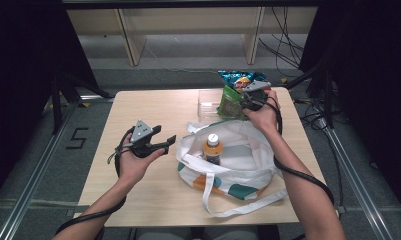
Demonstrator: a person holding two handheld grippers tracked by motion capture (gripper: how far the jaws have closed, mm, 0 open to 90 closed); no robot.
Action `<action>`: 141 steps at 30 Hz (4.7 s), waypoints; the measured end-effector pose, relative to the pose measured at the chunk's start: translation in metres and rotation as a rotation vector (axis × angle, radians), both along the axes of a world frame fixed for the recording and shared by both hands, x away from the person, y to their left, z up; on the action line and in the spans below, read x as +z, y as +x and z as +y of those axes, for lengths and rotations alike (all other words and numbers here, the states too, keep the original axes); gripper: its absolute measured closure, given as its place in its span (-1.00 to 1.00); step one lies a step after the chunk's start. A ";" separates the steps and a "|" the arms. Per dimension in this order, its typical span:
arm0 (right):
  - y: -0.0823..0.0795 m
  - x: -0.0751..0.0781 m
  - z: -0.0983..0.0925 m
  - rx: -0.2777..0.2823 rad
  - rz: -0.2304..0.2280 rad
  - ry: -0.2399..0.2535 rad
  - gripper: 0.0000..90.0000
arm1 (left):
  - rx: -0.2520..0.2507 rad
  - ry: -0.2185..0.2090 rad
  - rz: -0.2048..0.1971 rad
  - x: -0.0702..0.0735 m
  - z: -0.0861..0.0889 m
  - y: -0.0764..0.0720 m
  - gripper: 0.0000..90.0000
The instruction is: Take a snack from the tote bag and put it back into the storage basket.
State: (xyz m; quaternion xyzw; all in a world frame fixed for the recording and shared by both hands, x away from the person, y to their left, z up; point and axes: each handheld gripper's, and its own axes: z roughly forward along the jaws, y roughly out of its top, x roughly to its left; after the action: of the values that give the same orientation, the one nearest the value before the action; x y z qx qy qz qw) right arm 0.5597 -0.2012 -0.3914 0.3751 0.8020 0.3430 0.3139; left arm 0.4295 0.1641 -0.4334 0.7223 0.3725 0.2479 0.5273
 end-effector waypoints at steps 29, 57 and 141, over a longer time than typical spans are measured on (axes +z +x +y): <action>-0.003 0.001 -0.003 0.042 0.050 -0.007 1.00 | -0.003 0.000 -0.006 0.000 0.000 0.001 -0.32; -0.005 0.004 -0.009 0.051 0.088 -0.007 0.76 | 0.000 0.005 -0.005 0.001 0.000 0.000 -0.32; -0.152 0.009 -0.066 -0.018 0.026 0.354 -0.02 | -0.005 -0.026 -0.019 0.005 -0.002 0.000 -0.33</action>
State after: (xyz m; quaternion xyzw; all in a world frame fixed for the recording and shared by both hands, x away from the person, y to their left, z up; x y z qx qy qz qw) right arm 0.4072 -0.2670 -0.3821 0.4360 0.7296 0.4713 0.2354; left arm 0.4290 0.1625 -0.4281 0.7139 0.3689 0.2489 0.5407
